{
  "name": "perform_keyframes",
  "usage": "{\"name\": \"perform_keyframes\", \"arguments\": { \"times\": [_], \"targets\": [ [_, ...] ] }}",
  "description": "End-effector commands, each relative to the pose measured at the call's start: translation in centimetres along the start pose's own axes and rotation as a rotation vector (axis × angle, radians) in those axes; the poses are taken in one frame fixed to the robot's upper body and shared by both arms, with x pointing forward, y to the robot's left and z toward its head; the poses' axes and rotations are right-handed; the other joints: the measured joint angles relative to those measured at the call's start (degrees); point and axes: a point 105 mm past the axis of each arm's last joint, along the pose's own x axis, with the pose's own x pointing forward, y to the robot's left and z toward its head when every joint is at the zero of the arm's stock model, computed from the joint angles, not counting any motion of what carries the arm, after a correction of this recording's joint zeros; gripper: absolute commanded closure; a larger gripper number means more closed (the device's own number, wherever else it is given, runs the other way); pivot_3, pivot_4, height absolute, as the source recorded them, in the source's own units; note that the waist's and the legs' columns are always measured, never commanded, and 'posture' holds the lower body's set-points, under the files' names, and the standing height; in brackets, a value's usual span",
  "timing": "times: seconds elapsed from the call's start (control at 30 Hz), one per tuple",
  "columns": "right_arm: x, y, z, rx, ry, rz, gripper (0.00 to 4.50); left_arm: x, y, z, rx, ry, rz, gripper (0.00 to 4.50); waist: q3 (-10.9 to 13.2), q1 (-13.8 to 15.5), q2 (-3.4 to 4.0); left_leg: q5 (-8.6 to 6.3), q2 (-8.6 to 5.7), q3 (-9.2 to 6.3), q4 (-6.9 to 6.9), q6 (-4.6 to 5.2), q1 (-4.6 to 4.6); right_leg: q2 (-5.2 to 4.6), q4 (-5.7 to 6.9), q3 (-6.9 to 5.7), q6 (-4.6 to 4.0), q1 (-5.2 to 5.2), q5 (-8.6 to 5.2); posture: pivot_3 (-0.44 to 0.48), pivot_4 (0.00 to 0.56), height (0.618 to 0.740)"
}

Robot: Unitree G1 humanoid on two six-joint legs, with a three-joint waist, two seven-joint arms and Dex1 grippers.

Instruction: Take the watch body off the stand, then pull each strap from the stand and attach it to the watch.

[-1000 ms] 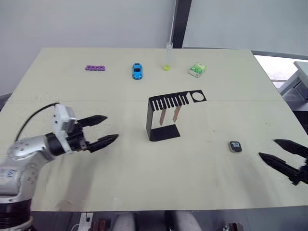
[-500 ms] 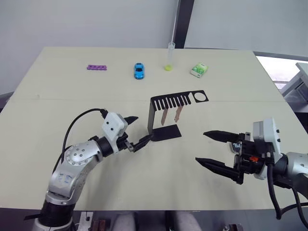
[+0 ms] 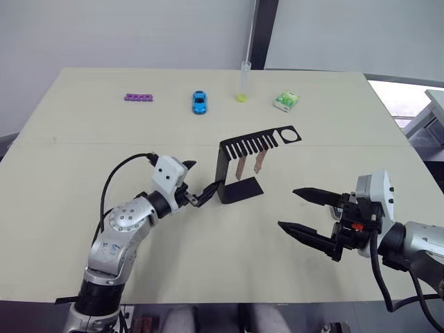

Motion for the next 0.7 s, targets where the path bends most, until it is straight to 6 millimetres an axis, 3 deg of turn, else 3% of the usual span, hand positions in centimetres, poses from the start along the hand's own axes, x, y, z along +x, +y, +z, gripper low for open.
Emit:
{"name": "perform_keyframes", "arguments": {
  "times": [0.03, 0.17, 0.23, 0.4, 0.7],
  "targets": [
    [-0.1, 0.5, 0.6, -0.029, -0.023, 0.001, 0.03, -0.5, -0.5, 1.0, 0.002, -0.036, -0.042, 0.00, 0.00, 0.00, 0.00, 0.00, 0.00, 0.00, 0.00, 0.00, 0.00, 0.00, 0.00, 0.00, 0.00, 0.00, 0.00, 0.000, 0.150, 0.740],
    [-0.2, 0.2, 0.7, -0.030, -0.025, -0.005, 0.03, -2.3, -2.9, 1.9, -0.038, -0.067, -0.244, 0.00, 0.00, -0.34, 0.00, 0.00, 0.04, 0.01, -0.04, 0.00, 0.00, 0.00, 0.00, 0.00, 0.00, -0.01, 0.00, 0.000, 0.150, 0.740],
    [-0.2, 0.2, 0.7, -0.031, -0.025, -0.004, 0.03, -2.2, -3.3, 1.6, -0.046, -0.051, -0.262, 0.00, 0.00, -0.20, 0.00, 0.01, 0.04, 0.00, -0.03, -0.02, 0.01, 0.00, 0.00, -0.01, 0.00, -0.01, 0.00, 0.000, 0.150, 0.740],
    [-0.2, 0.1, 0.9, -0.035, -0.022, 0.003, 0.03, -0.3, -2.3, 0.4, -0.056, -0.016, -0.126, 0.00, 0.00, 0.14, 0.00, 0.00, -0.04, -0.04, 0.00, 0.01, 0.02, -0.04, -0.04, -0.02, 0.00, 0.07, 0.00, 0.000, 0.150, 0.740],
    [-0.2, 0.0, 1.5, -0.036, -0.029, 0.005, 0.03, 1.4, -0.8, 0.5, -0.033, -0.043, 0.038, 0.00, 0.00, -0.18, 0.00, -0.01, 0.01, -0.02, 0.00, 0.02, -0.02, 0.00, -0.03, -0.03, 0.00, 0.00, 0.00, 0.000, 0.150, 0.740]
  ]
}}
